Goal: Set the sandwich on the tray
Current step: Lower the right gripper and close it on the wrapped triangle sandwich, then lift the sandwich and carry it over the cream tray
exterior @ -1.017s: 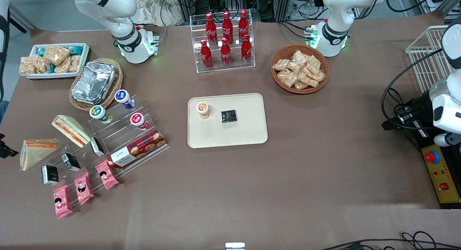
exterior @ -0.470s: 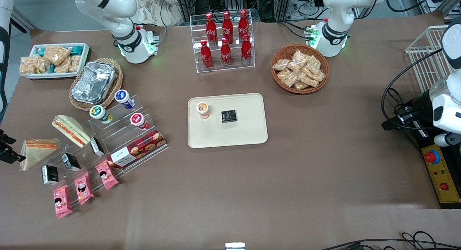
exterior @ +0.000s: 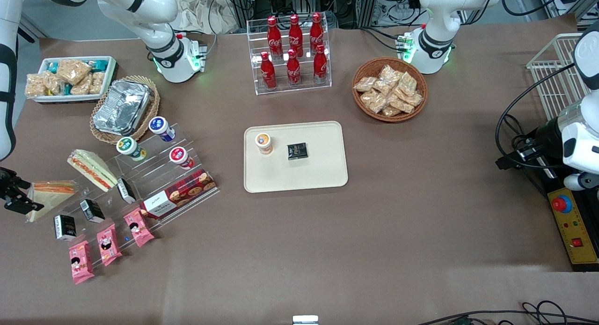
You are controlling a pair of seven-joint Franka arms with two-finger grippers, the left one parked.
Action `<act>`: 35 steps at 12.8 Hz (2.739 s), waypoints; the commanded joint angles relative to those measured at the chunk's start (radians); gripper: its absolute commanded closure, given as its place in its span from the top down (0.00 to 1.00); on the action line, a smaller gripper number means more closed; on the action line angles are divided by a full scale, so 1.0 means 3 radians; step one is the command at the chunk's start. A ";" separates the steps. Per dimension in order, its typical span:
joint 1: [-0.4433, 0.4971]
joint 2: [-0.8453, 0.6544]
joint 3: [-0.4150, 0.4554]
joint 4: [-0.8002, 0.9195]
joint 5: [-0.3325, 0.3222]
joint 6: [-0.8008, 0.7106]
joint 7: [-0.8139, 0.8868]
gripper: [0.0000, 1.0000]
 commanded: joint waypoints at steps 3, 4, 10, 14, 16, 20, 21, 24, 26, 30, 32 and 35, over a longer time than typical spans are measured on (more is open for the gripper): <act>-0.0029 0.0070 0.0010 -0.0009 0.0153 0.0035 0.0003 0.69; -0.0029 0.0070 0.0010 -0.0009 0.0153 0.0030 -0.0002 0.59; -0.0131 0.0019 0.0015 0.0041 0.0148 -0.0220 -0.0538 0.14; -0.0095 -0.0359 0.0035 0.0108 0.0148 -0.0400 -0.1227 0.00; 0.0042 -0.0579 0.0096 0.0108 0.0123 -0.0400 -0.1377 0.00; 0.0640 -0.0886 0.0112 0.0108 0.0021 -0.0756 -0.1648 0.00; 0.0859 -0.0932 0.0107 0.0108 -0.0162 -0.0788 -0.1664 0.00; 0.1351 -0.1014 0.0112 0.0108 -0.0399 -0.0788 -0.1679 0.00; 0.1672 -0.1014 0.0132 0.0098 -0.0389 -0.1083 -0.1766 0.00; 0.2526 -0.0857 0.0127 0.0088 -0.0414 -0.0953 -0.1797 0.00; 0.2920 -0.0652 0.0122 0.0083 -0.0420 -0.0743 -0.1797 0.00; 0.3386 -0.0284 0.0127 0.0067 -0.0409 -0.0284 -0.1960 0.00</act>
